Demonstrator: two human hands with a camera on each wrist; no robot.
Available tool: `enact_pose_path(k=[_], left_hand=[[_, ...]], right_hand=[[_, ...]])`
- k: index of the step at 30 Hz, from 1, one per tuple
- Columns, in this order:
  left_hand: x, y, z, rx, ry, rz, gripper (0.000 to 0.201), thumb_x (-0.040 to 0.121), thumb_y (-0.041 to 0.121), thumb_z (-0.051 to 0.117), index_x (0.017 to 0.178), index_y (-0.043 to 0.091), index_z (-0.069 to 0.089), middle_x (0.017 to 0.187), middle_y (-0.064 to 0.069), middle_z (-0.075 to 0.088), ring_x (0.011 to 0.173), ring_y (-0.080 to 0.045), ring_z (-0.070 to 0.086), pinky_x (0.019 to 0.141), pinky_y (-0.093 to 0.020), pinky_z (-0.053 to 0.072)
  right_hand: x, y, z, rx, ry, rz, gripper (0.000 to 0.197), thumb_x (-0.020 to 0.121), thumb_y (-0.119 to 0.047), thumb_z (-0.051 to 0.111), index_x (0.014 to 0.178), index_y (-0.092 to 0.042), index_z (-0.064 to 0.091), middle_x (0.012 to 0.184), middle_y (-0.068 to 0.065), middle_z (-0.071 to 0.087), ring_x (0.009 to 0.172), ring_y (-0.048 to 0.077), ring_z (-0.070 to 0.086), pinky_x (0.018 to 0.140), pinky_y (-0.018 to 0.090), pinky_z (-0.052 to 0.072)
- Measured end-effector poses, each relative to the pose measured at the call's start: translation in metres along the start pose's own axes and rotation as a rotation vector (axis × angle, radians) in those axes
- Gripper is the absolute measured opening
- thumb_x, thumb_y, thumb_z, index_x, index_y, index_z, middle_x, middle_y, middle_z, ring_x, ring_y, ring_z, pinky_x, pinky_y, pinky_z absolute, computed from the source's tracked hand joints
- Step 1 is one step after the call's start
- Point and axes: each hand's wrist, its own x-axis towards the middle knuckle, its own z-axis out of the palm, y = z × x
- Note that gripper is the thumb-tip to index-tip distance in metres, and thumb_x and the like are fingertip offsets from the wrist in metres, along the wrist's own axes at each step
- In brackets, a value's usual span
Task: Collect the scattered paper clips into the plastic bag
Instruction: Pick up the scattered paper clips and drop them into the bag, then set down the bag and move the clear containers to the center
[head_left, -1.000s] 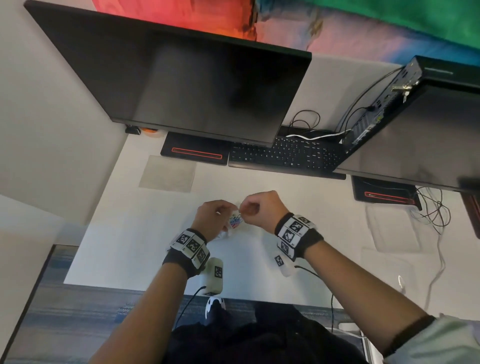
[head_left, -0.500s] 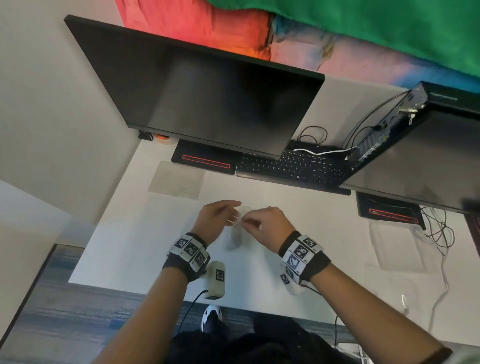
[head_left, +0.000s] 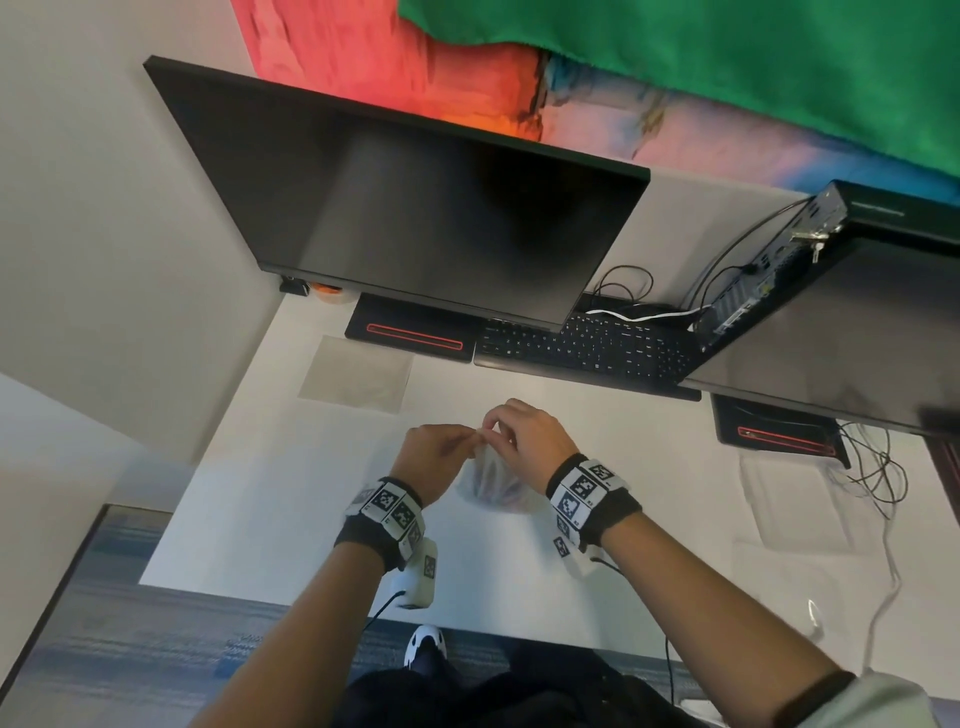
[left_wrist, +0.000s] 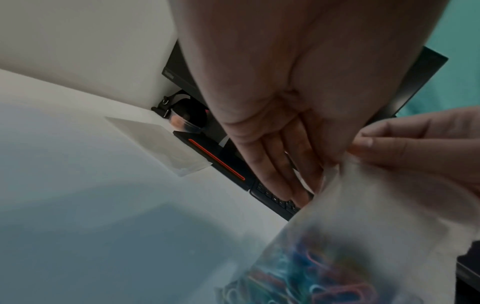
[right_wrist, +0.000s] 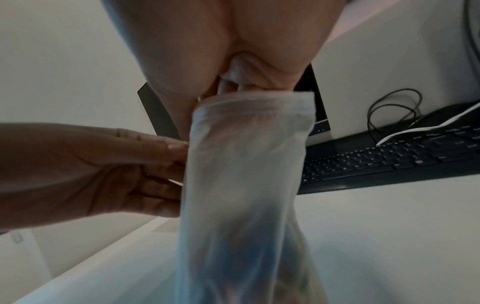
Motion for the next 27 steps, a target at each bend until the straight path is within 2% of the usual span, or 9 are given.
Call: enact_pose_path(k=[3, 8, 12, 14, 16, 19, 22, 25, 27], left_hand=[[0.004, -0.009, 0.001, -0.012, 0.044, -0.01, 0.021, 0.092, 0.017, 0.06, 0.08, 0.019, 0.077, 0.074, 0.001, 0.075, 0.077, -0.022, 0.07, 0.08, -0.036, 0.058], [0.017, -0.034, -0.003, -0.18, 0.133, -0.156, 0.028, 0.091, 0.027, 0.064, 0.07, 0.04, 0.075, 0.076, 0.008, 0.077, 0.077, -0.013, 0.074, 0.086, -0.038, 0.06], [0.032, -0.029, 0.005, -0.064, 0.09, -0.164, 0.018, 0.095, 0.021, 0.059, 0.099, 0.021, 0.077, 0.098, -0.002, 0.078, 0.087, -0.017, 0.07, 0.094, -0.03, 0.054], [0.044, -0.033, 0.004, 0.06, 0.088, -0.179, 0.028, 0.097, 0.014, 0.055, 0.121, 0.015, 0.068, 0.118, -0.009, 0.071, 0.104, -0.023, 0.066, 0.096, -0.026, 0.048], [0.057, -0.043, -0.002, 0.173, 0.112, -0.211, 0.04, 0.093, 0.008, 0.057, 0.133, 0.014, 0.058, 0.134, -0.015, 0.055, 0.12, -0.031, 0.056, 0.106, -0.033, 0.041], [0.073, -0.057, -0.009, 0.367, 0.187, -0.298, 0.037, 0.089, 0.008, 0.061, 0.124, 0.02, 0.065, 0.154, -0.015, 0.03, 0.141, -0.034, 0.032, 0.115, -0.038, 0.034], [0.083, -0.069, -0.011, 0.486, 0.154, -0.365, 0.036, 0.091, 0.015, 0.061, 0.125, 0.026, 0.066, 0.164, -0.012, 0.015, 0.151, -0.028, 0.016, 0.122, -0.037, 0.024], [0.087, -0.082, -0.012, 0.565, 0.074, -0.342, 0.047, 0.093, 0.007, 0.054, 0.138, 0.016, 0.056, 0.162, -0.017, 0.023, 0.15, -0.031, 0.02, 0.123, -0.038, 0.02], [0.083, -0.084, -0.014, 0.594, 0.103, -0.307, 0.044, 0.089, -0.002, 0.052, 0.132, 0.004, 0.061, 0.15, -0.021, 0.044, 0.14, -0.035, 0.039, 0.117, -0.041, 0.033]], right_hand=[[0.004, 0.011, -0.002, -0.144, -0.067, -0.056, 0.018, 0.098, -0.035, 0.046, 0.098, -0.022, 0.06, 0.084, -0.014, 0.044, 0.075, 0.007, 0.04, 0.075, 0.023, 0.035], [-0.008, 0.057, -0.015, -0.162, -0.067, 0.062, 0.01, 0.095, -0.023, 0.05, 0.093, -0.019, 0.06, 0.081, -0.01, 0.045, 0.076, 0.012, 0.041, 0.073, 0.027, 0.036], [-0.013, 0.067, -0.013, -0.079, -0.089, 0.217, 0.011, 0.093, -0.025, 0.055, 0.103, -0.023, 0.06, 0.085, -0.006, 0.055, 0.075, 0.013, 0.051, 0.072, 0.026, 0.042], [-0.018, 0.078, -0.016, 0.006, -0.079, 0.332, 0.022, 0.092, -0.031, 0.057, 0.113, -0.026, 0.057, 0.09, -0.004, 0.059, 0.078, 0.014, 0.056, 0.076, 0.026, 0.046], [-0.032, 0.102, -0.026, 0.039, -0.05, 0.46, 0.022, 0.09, -0.031, 0.06, 0.112, -0.024, 0.06, 0.093, -0.002, 0.059, 0.086, 0.018, 0.06, 0.081, 0.026, 0.047], [-0.071, 0.155, -0.051, -0.082, 0.044, 0.688, 0.022, 0.087, -0.023, 0.064, 0.108, -0.02, 0.065, 0.111, 0.008, 0.055, 0.105, 0.028, 0.058, 0.092, 0.03, 0.045], [-0.116, 0.201, -0.077, -0.163, 0.151, 0.987, 0.047, 0.083, -0.021, 0.068, 0.127, -0.015, 0.053, 0.134, 0.017, 0.043, 0.116, 0.037, 0.051, 0.097, 0.039, 0.044], [-0.153, 0.235, -0.093, -0.203, 0.106, 1.208, 0.071, 0.084, -0.029, 0.068, 0.143, -0.012, 0.032, 0.141, 0.015, 0.04, 0.122, 0.04, 0.045, 0.1, 0.048, 0.042], [-0.171, 0.253, -0.094, -0.223, 0.008, 1.267, 0.069, 0.086, -0.033, 0.063, 0.143, -0.012, 0.032, 0.14, 0.015, 0.043, 0.123, 0.038, 0.045, 0.1, 0.047, 0.041]])
